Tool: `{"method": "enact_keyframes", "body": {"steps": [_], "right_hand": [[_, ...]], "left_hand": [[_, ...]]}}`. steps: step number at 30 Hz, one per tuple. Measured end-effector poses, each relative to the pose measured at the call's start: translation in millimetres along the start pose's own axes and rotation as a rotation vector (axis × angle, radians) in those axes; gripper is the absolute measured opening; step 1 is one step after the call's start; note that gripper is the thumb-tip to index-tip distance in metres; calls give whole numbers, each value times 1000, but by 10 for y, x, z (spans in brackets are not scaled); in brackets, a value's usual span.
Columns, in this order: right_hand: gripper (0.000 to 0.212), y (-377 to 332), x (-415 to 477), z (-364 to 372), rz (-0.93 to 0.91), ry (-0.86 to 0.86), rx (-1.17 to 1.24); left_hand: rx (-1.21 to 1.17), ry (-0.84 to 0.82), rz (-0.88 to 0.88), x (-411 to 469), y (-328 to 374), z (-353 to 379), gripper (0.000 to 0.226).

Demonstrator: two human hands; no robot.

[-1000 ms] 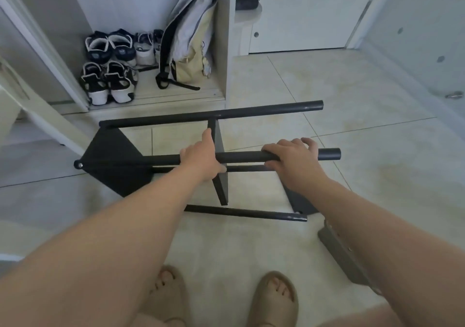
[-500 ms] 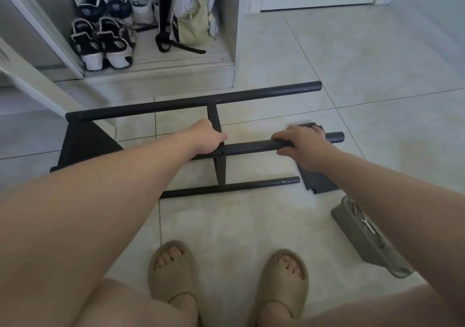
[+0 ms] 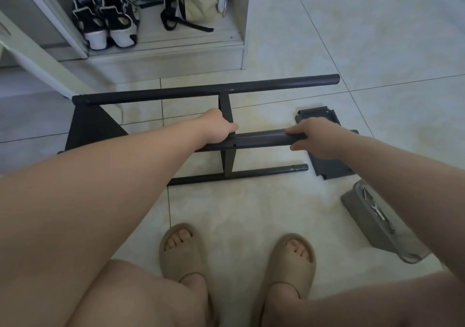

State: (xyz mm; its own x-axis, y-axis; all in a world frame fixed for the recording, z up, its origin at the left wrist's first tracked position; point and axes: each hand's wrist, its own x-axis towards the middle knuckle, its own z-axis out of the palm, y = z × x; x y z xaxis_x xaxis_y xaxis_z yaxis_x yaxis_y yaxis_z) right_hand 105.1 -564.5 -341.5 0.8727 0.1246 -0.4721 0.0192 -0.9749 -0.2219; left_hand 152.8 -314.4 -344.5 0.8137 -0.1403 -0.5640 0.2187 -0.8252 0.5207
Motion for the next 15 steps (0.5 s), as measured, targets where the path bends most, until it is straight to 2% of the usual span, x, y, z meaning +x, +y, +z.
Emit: {"method": "enact_keyframes", "body": {"steps": [4, 9, 15], "right_hand": [[25, -22, -42, -16, 17, -34, 9], [17, -17, -82, -41, -2, -101, 25], [25, -68, -171, -46, 20, -146, 6]], "left_hand": [[-57, -18, -37, -54, -33, 35, 42], [-58, -43, -19, -74, -55, 63, 43], [-102, -75, 2, -120, -109, 141, 46]]}}
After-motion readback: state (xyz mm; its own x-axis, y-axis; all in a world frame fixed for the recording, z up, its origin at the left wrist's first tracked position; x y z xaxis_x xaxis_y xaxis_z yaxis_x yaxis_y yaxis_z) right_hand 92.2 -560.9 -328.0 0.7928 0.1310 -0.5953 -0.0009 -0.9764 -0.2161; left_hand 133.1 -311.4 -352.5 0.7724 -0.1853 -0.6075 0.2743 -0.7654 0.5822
